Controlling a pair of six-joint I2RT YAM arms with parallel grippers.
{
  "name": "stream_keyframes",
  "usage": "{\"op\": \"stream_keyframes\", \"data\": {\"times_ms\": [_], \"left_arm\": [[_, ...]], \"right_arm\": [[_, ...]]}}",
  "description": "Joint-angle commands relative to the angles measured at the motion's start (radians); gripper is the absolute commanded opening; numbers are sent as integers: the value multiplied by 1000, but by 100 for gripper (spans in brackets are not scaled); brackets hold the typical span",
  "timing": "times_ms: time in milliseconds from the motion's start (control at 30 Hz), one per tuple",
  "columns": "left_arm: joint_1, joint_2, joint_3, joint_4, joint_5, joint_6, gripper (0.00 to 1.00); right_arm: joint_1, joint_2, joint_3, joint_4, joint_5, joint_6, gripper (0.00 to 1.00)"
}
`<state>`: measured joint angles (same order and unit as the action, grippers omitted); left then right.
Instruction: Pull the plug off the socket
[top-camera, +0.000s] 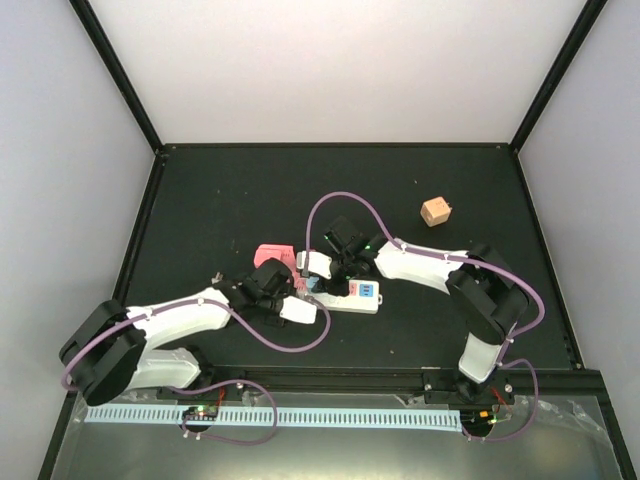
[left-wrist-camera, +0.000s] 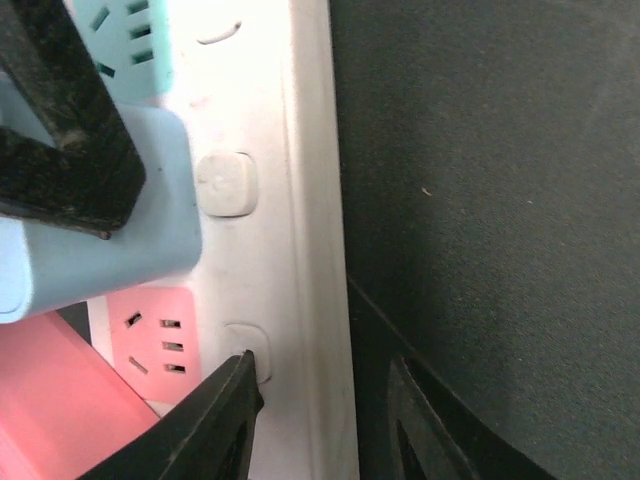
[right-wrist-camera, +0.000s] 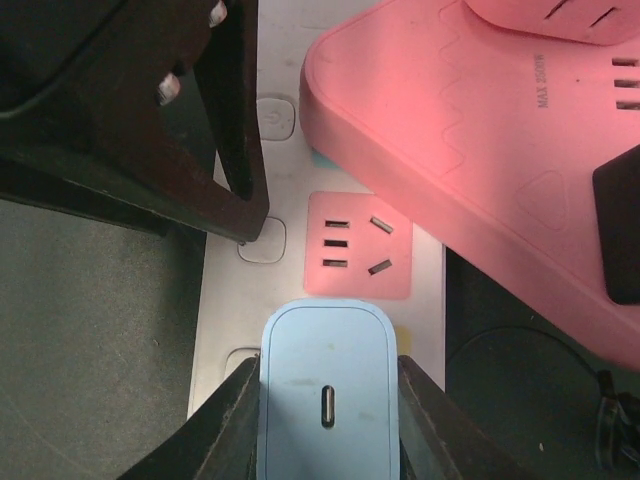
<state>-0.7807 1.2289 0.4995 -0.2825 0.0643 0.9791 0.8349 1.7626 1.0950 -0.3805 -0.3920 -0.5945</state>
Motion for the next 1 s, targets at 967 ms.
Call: {"op": "stream_keyframes", "data": {"times_ms": [967], "left_arm": [[-15, 109, 12, -98, -37, -32, 26]], "right_arm": [[-17, -137, -14, 44, -70, 16, 9]]}}
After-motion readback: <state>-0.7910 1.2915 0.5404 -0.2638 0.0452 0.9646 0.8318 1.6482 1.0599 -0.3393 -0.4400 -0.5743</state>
